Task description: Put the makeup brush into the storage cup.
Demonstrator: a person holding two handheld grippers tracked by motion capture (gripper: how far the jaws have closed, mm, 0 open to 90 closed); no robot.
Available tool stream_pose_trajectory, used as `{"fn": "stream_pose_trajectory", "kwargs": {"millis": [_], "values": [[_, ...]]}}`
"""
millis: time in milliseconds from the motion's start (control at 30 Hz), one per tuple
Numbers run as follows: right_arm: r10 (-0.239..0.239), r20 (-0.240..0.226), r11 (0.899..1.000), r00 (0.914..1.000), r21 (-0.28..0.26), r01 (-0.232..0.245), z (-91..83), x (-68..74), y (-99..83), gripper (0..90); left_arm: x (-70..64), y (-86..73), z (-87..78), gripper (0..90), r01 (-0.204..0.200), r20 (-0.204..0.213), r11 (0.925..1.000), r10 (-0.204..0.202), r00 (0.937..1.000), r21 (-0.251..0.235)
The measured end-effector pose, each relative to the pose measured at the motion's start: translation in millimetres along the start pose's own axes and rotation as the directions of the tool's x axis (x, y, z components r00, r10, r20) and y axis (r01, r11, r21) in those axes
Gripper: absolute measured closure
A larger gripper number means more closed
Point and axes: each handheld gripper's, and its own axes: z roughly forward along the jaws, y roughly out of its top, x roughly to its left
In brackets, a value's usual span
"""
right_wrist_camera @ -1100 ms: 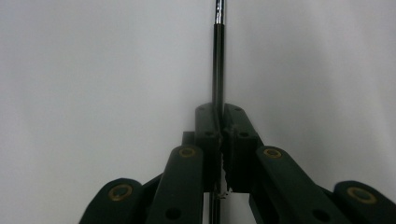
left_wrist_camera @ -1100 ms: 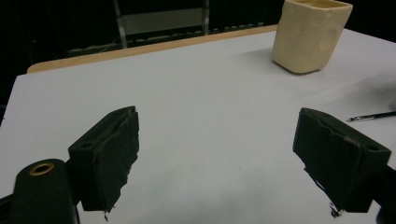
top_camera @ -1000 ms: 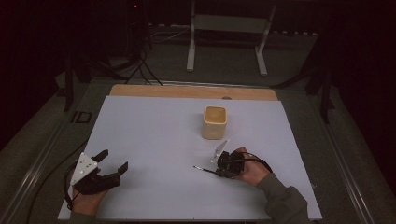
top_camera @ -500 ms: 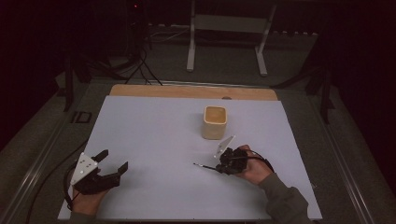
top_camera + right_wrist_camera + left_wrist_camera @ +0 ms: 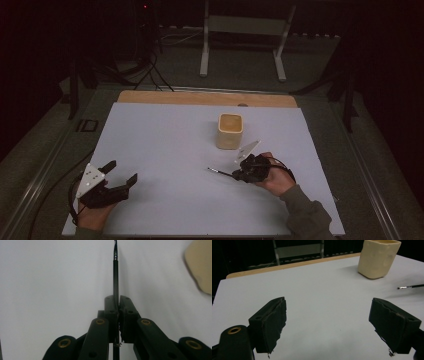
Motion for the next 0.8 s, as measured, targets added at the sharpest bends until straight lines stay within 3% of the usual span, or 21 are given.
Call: {"fn": "stream_pose_trajectory", "kwargs": {"millis": [500,533,800], "values": [[0.031,0.045,0.995,0.9985,-0.101,-0.026,-16.8,-5.3,3.3,85.4,0.0,0.0,-0.1,15.6,-0.001,0.000,1.0000,0.001,1.0000,0.001],[0.043,0.055,0.991,0.9975,-0.127,-0.036,-21.5,-6.8,3.9,85.4,-0.1,0.0,-0.1,15.6,0.000,0.001,1.0000,0.000,1.0000,-0.001],[0.058,0.072,0.983,0.9957,-0.178,-0.044,-30.6,-9.6,6.4,85.4,-0.1,0.0,-0.1,15.6,0.000,0.001,1.0000,0.000,1.0000,0.000]]}}
